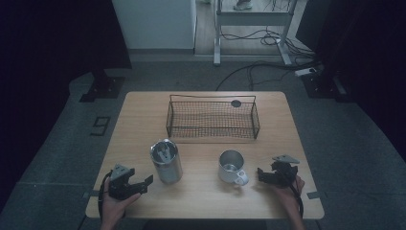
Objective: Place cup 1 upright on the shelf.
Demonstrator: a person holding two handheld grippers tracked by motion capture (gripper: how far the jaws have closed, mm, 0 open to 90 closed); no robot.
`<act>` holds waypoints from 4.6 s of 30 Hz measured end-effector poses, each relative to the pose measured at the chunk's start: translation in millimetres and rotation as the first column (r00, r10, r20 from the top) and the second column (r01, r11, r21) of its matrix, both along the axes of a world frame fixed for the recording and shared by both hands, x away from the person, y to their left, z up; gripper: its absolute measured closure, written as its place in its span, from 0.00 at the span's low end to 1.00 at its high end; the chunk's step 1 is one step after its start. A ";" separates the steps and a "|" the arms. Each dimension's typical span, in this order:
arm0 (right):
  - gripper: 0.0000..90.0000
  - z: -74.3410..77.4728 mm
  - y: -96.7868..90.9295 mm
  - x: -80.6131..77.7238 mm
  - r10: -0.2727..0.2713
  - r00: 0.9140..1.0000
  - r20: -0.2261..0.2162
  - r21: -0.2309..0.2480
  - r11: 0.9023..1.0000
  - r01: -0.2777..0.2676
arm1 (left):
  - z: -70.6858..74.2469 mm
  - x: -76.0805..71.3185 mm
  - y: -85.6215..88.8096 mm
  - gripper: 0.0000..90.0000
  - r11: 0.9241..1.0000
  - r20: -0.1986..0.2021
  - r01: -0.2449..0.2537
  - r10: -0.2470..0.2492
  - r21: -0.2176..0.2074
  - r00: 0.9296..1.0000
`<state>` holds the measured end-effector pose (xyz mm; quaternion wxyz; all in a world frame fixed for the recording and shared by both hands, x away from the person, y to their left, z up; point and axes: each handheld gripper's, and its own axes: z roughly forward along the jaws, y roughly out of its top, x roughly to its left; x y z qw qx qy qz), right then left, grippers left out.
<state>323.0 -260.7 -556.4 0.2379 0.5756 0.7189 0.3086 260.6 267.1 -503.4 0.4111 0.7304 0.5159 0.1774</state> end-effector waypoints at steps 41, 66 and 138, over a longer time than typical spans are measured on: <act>0.02 0.2 0.6 -0.5 -0.011 1.000 0.001 0.001 1.000 0.011 | 35.5 3.8 -44.8 0.00 0.988 0.083 0.155 -0.153 -0.010 0.985; 0.02 0.2 0.6 -0.5 -0.011 1.000 0.001 0.002 1.000 0.011 | 30.5 23.6 -44.7 0.13 0.980 0.033 0.189 -0.187 -0.067 0.982; 0.03 0.1 -0.1 -0.1 -0.024 1.000 0.004 0.001 1.000 0.024 | 63.7 56.3 -84.5 0.04 0.986 0.175 0.163 -0.169 0.047 0.970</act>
